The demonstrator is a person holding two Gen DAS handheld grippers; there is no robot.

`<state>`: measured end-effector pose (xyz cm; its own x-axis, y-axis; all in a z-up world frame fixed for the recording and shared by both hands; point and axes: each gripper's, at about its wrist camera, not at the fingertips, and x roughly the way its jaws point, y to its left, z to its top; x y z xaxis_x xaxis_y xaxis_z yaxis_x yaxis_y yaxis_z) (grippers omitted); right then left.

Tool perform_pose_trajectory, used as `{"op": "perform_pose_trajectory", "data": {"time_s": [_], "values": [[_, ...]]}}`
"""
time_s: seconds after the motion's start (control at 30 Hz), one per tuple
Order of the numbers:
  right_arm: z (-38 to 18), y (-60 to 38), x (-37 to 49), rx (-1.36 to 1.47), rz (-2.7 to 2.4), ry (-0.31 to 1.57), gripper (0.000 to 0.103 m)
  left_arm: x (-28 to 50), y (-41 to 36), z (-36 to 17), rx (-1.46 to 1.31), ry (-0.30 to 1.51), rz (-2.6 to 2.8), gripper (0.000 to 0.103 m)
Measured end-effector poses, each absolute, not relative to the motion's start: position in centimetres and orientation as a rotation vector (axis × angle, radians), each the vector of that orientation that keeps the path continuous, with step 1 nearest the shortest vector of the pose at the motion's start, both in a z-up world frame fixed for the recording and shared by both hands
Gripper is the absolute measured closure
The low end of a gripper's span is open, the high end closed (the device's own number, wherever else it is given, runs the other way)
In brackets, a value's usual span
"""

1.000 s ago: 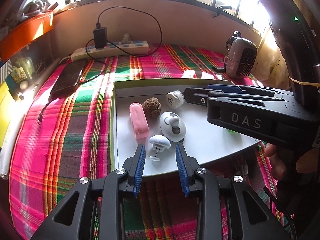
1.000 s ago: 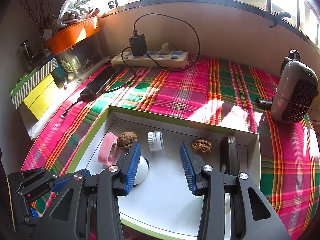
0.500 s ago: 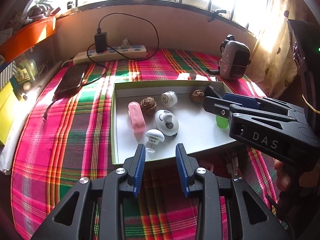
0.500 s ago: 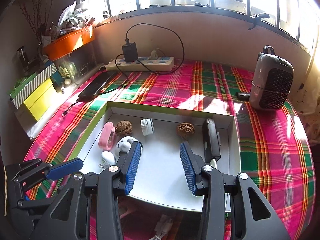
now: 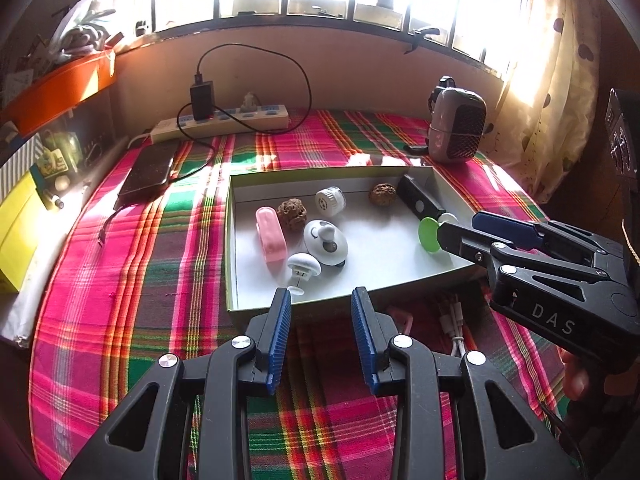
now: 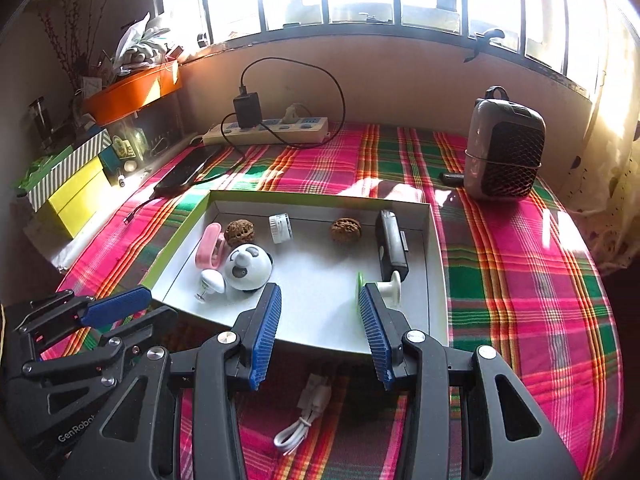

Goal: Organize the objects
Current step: 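Withdraw both tools from the tray toward the cable and clip item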

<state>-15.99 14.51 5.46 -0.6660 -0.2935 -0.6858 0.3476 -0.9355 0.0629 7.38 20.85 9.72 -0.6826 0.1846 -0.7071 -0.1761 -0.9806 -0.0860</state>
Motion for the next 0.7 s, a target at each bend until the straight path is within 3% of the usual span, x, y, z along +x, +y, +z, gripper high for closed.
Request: {"op": "perform_pose_trajectory", "data": {"time_s": [0.7], "values": [[3.9, 16.1, -12.1, 1.086, -2.606, 0.102, 0.06, 11.7, 23.3, 8.8, -1.163, 0.004, 2.69, 0.074]]}}
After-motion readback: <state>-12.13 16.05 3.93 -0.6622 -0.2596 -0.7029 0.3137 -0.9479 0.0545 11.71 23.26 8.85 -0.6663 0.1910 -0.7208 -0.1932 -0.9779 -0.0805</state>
